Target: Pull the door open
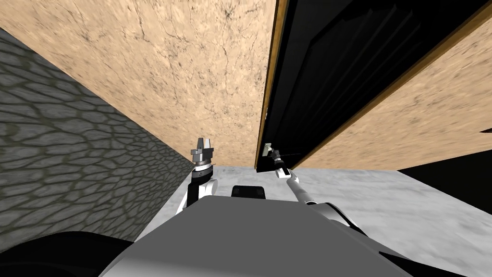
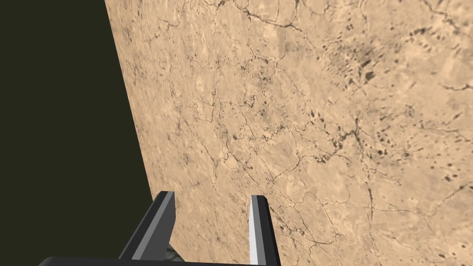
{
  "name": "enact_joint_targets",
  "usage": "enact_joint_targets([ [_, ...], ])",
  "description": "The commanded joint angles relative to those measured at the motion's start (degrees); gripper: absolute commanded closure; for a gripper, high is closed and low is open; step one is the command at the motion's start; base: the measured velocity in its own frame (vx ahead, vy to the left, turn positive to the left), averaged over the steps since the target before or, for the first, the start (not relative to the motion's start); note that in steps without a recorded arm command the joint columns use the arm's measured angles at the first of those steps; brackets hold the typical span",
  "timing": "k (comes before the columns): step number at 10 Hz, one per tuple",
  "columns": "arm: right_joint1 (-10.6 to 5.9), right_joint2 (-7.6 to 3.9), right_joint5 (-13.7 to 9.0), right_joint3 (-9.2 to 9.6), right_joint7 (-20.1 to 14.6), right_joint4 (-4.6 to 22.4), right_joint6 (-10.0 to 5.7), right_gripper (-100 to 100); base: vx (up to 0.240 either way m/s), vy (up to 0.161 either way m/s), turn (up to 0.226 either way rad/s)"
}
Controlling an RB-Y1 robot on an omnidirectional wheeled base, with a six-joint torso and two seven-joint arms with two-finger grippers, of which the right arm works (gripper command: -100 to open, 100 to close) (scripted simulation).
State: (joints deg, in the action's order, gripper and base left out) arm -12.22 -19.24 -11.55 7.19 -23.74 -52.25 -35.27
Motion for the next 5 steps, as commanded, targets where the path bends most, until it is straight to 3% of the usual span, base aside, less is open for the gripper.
enact_joint_targets([
  [1,-1.5,0.06,-2.9,1.33,-2.9,-0.3,-0.36,100,-0.083,-0.045,0.13],
  [2,-0.34,0.26,-3.6,0.66,-3.9,-0.1,0.98,-100,-0.083,-0.07,0.073],
  [5,-0.64,1.22,-6.7,0.98,-8.3,-0.5,2.25,-100,-0.073,-0.07,0.024],
])
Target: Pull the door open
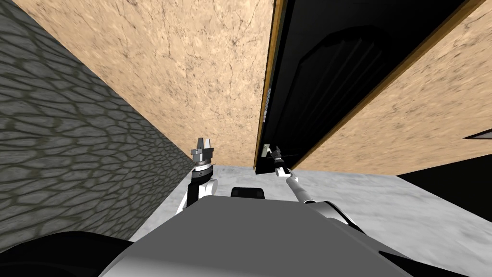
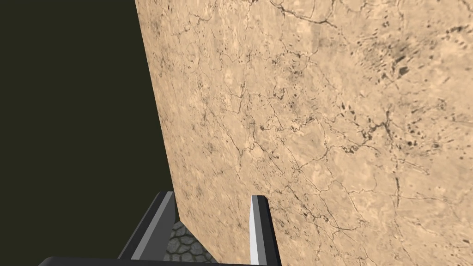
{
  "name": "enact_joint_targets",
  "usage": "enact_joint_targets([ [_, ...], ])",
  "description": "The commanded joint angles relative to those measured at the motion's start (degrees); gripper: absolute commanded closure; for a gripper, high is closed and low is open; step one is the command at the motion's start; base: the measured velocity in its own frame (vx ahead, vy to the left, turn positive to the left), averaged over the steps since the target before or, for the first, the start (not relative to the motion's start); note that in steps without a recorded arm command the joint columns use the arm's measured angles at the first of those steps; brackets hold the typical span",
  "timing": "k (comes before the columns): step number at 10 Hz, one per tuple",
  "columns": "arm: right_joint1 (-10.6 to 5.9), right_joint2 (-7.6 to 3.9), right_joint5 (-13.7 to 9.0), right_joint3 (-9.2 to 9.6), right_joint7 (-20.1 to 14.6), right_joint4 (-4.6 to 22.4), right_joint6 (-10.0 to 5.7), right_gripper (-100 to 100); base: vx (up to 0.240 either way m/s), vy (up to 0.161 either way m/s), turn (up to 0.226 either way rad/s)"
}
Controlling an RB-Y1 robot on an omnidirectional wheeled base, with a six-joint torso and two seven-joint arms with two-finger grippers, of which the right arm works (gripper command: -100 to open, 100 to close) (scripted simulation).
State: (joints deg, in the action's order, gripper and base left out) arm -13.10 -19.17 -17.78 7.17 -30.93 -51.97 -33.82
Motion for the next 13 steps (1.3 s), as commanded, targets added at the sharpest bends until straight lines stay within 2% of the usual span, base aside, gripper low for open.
enact_joint_targets([
  [1,0.11,1.56,-1.8,1.14,-2.9,-1.0,1.34,-100,-0.092,-0.077,0.077],
  [2,-0.02,1.99,-3.3,1.29,-4.5,-1.2,1.91,-100,-0.11,-0.07,0.099],
  [3,-0.02,1.99,-3.3,1.29,-4.9,-1.2,1.91,-100,-0.07,-0.043,0.044],
  [5,-0.31,2.91,-6.3,1.6,-8.3,-1.6,3.13,-100,-0.054,-0.044,0.043],
  [6,-0.31,2.91,-6.3,1.6,-9.1,-1.6,3.13,-100,-0.051,-0.046,0.051],
  [7,-0.45,3.39,-7.9,1.76,-11.1,-1.8,3.77,-100,-0.058,-0.051,0.037],
  [8,-0.45,3.39,-7.9,1.76,-11.3,-1.8,3.77,-100,-0.056,-0.044,0.07],
  [9,-0.61,3.88,-9.5,1.93,-13.4,-2.1,4.42,-100,-0.064,-0.036,0.091],
  [10,-0.61,3.88,-9.5,1.93,-13.6,-2.1,4.42,-100,-0.046,-0.012,0.073],
  [12,-0.91,4.86,-12.8,2.26,-17.2,-2.5,5.72,-100,-0.078,-0.024,0.083],
  [13,-0.91,4.86,-12.8,2.26,-18.0,-2.5,5.72,-100,-0.084,-0.033,0.032],
])
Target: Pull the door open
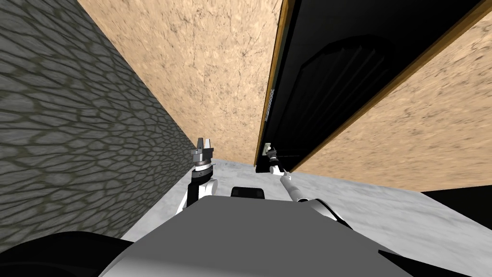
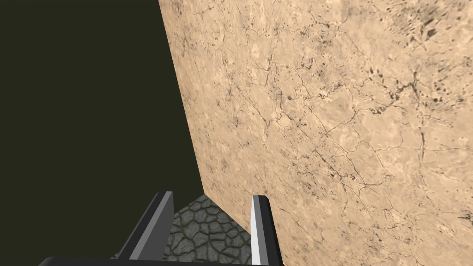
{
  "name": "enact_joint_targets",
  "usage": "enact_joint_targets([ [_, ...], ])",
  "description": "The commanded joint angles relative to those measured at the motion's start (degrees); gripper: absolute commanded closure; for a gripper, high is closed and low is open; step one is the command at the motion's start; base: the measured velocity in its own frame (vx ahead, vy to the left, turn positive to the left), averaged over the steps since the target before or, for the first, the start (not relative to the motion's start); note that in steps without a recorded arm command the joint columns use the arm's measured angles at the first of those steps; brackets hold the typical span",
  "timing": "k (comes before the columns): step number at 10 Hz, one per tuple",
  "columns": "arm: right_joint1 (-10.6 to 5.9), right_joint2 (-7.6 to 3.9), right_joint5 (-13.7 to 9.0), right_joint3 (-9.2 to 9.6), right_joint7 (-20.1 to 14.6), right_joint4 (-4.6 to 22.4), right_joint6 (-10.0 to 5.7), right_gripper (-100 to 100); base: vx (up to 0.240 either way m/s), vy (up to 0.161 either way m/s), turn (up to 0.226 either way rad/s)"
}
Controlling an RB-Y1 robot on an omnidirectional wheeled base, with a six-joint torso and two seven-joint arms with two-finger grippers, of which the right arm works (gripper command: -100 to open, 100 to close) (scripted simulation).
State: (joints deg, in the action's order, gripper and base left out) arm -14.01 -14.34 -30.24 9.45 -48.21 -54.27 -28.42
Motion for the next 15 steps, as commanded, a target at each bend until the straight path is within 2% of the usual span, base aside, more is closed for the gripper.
enact_joint_targets([
  [1,-0.15,0.51,-1.9,0.14,-2.9,-0.4,0.95,-100,-0.07,-0.044,0.037],
  [2,-0.29,0.97,-3.4,0.29,-4.4,-0.6,1.56,-100,-0.084,-0.073,0.087],
  [3,-0.29,0.97,-3.4,0.29,-5.0,-0.6,1.56,-100,-0.056,-0.056,0.047],
  [7,-0.78,2.55,-8.6,0.83,-11.9,-1.4,3.65,-100,-0.078,-0.059,0.066],
  [8,-0.78,2.55,-8.6,0.83,-12.2,-1.4,3.65,-100,-0.068,-0.049,0.023],
  [11,-1.04,3.4,-11.4,1.11,-16.1,-1.8,4.78,-100,-0.061,-0.032,0.037],
  [12,-1.2,3.11,-10.8,1.17,-15.3,-1.3,4.28,-100,-0.03,-0.021,0.011],
  [13,-0.72,0.91,-11.5,0.75,-17.3,-0.8,3.88,-100,0.068,0.036,0.197],
  [15,-0.39,-0.65,-11.9,0.44,-18.4,-0.5,3.53,-100,0.115,0.045,0.133],
])
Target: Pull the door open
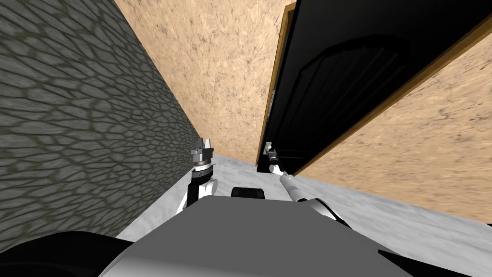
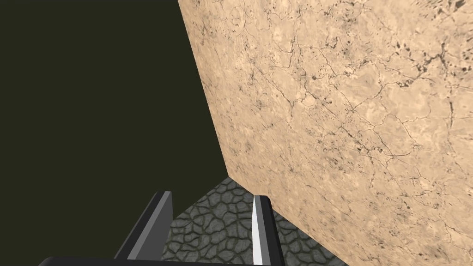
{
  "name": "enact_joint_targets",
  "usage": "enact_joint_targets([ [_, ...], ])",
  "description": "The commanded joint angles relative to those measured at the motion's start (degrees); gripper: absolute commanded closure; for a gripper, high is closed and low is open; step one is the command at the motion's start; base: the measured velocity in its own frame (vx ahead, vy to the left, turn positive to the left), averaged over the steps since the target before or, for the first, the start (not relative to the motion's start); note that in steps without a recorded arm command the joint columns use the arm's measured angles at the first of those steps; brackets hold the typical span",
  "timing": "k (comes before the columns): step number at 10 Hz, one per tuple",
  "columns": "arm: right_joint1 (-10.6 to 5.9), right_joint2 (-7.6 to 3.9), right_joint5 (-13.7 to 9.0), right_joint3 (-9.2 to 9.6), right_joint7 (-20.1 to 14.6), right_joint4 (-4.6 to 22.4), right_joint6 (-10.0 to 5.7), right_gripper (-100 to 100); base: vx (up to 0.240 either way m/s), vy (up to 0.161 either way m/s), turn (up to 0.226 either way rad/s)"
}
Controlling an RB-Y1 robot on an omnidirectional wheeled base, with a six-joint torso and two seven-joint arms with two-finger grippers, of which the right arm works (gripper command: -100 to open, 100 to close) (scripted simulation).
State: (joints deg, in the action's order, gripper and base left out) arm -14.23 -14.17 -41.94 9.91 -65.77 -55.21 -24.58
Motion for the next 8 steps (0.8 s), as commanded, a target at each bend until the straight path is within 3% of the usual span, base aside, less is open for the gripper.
enact_joint_targets([
  [1,0.02,-1.65,-0.4,-0.19,-1.5,0.6,-0.5,-100,0.117,0.023,0.093],
  [3,0.68,-4.72,-1.2,-0.79,-3.8,1.3,-1.18,-100,0.139,0.038,0.181],
  [5,1.01,-6.27,-1.6,-1.09,-5.0,1.6,-1.53,-100,0.11,0.027,0.109],
  [6,0.68,-5.75,-1.4,-0.81,-4.7,1.9,-1.65,-100,0.041,0.002,0.015],
  [7,0.68,-5.75,-1.4,-0.81,-4.7,1.9,-1.65,100,-0.004,-0.001,-0.025],
  [8,0.68,-5.75,-1.4,-0.81,-4.7,1.9,-1.65,100,-0.017,-0.004,0.007],
])
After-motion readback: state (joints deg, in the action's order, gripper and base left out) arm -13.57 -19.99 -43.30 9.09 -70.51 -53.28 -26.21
